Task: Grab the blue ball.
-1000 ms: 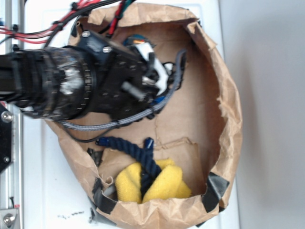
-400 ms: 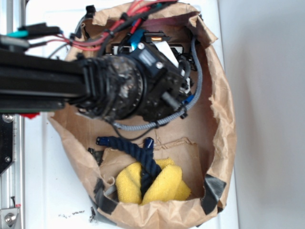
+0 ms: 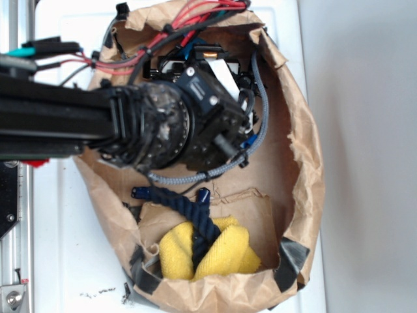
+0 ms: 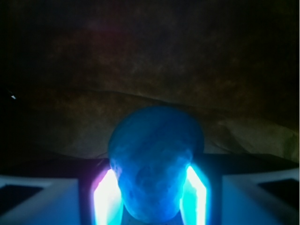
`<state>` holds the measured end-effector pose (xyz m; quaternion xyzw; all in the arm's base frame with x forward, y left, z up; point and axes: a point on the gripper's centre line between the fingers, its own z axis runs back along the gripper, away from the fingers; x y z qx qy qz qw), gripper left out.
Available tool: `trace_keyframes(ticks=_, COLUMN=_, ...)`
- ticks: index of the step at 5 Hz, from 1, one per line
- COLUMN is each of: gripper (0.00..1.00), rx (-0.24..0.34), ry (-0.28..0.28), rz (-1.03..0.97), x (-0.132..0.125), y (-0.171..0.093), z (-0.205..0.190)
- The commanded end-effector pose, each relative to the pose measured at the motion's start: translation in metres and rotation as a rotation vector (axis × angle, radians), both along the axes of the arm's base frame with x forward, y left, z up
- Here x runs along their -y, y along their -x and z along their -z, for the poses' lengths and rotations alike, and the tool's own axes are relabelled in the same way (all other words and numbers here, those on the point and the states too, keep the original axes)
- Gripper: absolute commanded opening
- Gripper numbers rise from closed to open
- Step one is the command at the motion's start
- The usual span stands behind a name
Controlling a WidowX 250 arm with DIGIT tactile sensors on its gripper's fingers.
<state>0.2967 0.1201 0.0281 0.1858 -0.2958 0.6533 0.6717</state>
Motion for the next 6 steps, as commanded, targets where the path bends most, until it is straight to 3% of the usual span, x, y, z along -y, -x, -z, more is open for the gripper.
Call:
trace_keyframes(ticks=1, gripper=0.00, rx=0.033, ry=0.009, rz=0.092, x=0.009, y=0.007, z=-0.031)
trace_keyframes(ticks=2, gripper=0.00, rx=-0.045, ry=0.109, rz=0.298, x=0.026, y=0.008, z=-0.052)
trace_keyframes(ticks=4, gripper=0.00, rx=-0.185, ry=0.213, rz=0.634, x=0.082, y=0.023, z=-0.107)
trace_keyframes(ticks=5, gripper=0.00, rx=-0.302, ry=0.362, rz=0.764, x=0.082, y=0.032, z=-0.131)
trace_keyframes(ticks=6, gripper=0.00, rx=-0.448, ry=0.452, rz=0.796, x=0.087, y=0.030, z=-0.149)
